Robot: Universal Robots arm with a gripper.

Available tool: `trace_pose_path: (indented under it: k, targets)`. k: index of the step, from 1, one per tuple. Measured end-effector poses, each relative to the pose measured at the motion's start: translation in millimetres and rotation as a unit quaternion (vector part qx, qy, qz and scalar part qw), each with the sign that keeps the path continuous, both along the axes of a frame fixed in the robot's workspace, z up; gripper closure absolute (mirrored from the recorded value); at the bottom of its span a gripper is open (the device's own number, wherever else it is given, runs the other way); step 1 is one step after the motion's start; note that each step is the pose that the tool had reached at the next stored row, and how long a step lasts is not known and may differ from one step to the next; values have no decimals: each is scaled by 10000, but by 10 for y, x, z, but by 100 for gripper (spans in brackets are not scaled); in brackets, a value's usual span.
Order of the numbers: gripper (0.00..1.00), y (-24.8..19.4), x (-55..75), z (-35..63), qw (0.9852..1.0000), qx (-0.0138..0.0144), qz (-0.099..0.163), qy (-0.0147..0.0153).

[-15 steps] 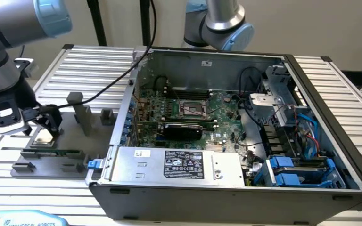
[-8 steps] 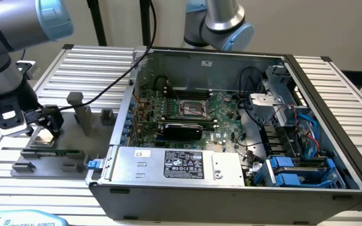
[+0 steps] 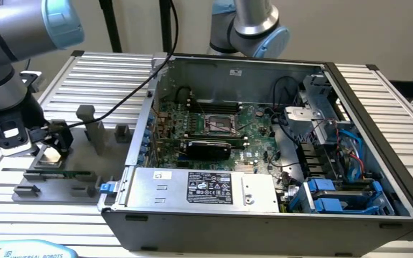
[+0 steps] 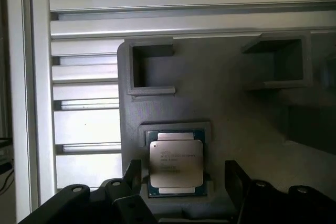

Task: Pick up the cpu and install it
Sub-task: 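Pick up the cpu and move it towards the insertion slot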

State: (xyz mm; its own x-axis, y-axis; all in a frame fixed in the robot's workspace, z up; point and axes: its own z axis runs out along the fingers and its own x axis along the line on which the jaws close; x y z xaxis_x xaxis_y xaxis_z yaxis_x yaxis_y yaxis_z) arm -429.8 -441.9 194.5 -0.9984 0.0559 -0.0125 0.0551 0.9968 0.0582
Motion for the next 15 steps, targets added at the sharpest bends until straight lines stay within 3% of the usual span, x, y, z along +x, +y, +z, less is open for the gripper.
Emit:
trace_pose_path:
  k: [15]
  targets:
    - [26, 25, -22, -75, 10000, 31, -13, 1]
